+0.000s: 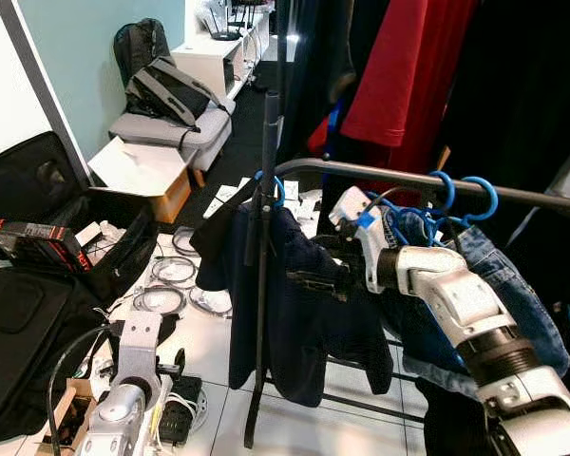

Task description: Hang hanger

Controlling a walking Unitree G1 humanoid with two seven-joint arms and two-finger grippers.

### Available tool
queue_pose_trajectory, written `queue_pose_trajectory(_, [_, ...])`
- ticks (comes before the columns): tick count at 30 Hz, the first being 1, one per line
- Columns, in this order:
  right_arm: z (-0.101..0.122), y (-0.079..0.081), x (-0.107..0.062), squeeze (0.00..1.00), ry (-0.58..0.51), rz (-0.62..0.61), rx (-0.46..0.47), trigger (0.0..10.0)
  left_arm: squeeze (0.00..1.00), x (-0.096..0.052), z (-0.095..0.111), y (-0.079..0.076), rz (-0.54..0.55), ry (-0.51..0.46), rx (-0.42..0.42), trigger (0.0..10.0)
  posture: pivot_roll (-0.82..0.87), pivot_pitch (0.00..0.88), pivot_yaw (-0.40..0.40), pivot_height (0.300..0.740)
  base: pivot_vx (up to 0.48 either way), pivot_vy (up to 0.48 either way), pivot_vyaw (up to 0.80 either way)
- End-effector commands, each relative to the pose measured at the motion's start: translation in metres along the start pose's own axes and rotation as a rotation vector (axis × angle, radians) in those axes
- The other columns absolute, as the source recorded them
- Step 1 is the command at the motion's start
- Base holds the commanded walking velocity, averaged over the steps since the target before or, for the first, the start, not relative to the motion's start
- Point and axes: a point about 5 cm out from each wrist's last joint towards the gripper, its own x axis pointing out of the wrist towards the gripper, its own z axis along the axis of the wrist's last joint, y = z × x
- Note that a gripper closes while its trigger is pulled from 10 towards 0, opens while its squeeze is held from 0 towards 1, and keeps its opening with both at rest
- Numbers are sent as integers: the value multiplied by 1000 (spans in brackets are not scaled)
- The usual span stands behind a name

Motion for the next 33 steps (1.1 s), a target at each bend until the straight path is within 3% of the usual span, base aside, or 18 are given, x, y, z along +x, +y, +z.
queue_pose_trajectory(1, [-1,-6,0,0,65,-42,-10,10000,0,-2,-4,2,-1,20,13,10000,-19,71,-12,740,0,0,0])
queue_pose_trajectory(9, [8,-12,-1,0,83,-84,1,10000,0,-3,-4,1,-2,23,10,10000,-25,69,-13,740,0,0,0])
queue_pose_trajectory(10, [10,-12,-1,0,82,-83,5,0,0,-3,-4,0,-4,24,9,10000,-27,66,-14,740,0,0,0])
queue_pose_trajectory(33, [5,-20,-3,0,144,-129,71,0,0,1,1,0,5,21,-3,10000,-33,50,-16,740,0,0,0])
